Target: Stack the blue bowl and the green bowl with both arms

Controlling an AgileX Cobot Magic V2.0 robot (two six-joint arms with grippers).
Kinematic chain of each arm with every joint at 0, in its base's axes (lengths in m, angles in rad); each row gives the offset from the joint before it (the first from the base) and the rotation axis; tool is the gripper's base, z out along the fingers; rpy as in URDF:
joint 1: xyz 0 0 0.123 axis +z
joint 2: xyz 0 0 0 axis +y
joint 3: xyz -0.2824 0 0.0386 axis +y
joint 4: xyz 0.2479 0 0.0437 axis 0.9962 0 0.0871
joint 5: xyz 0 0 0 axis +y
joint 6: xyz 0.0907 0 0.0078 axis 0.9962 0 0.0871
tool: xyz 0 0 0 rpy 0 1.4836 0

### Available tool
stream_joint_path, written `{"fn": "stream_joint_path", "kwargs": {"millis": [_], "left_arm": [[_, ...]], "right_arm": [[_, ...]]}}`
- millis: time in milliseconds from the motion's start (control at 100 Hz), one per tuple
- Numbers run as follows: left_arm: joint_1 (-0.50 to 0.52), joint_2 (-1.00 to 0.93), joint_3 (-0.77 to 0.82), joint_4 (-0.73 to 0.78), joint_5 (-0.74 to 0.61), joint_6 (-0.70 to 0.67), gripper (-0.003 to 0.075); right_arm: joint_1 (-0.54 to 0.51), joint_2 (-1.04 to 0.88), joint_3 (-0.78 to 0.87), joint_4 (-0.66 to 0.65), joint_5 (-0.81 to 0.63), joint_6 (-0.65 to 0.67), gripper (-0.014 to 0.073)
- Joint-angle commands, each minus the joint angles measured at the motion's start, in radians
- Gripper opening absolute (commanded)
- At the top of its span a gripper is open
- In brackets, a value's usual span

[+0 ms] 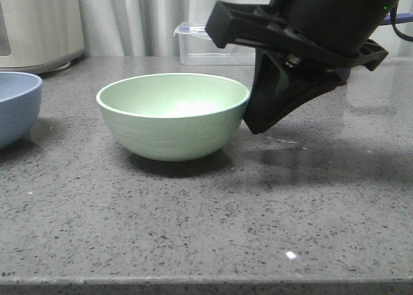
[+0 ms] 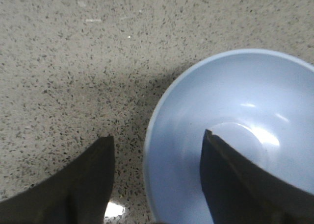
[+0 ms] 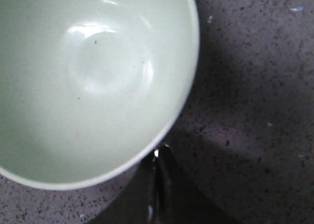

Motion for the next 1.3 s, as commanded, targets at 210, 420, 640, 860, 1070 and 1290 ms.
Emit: {"fn": "stream_joint_path", "kwargs": {"millis": [210, 420, 640, 860, 1070, 1290], "left_arm": [[0.000, 0.065, -0.035, -0.017, -0.035, -0.006, 0.0388], [0.000, 0.072, -0.035, -0.017, -0.035, -0.006, 0.0314], [0.000, 0.072, -0.035, -0.017, -0.035, -0.006, 0.0053], [0.000, 0.072, -0.050, -0.028, -0.024, -0.006, -0.0020], [0.000, 0.072, -0.178, -0.078, 0.099, -0.006, -0.0020], [-0.080, 0.083, -0.336, -0.087, 0.164, -0.006, -0.0020]], "right_arm": [[0.001, -0.031, -0.023, 0.013, -0.043, -0.010, -0.0069], [0.001, -0.031, -0.023, 0.013, -0.043, -0.010, -0.0069], [0.001, -0.031, -0.023, 0.013, -0.043, -0.010, -0.0069], [0.001, -0.031, -0.023, 0.013, -0.043, -0.010, -0.0069], [0.001, -0.031, -0.023, 0.013, -0.043, -0.010, -0.0069], [0.001, -0.031, -0.023, 0.013, -0.043, -0.010, -0.0069]]}}
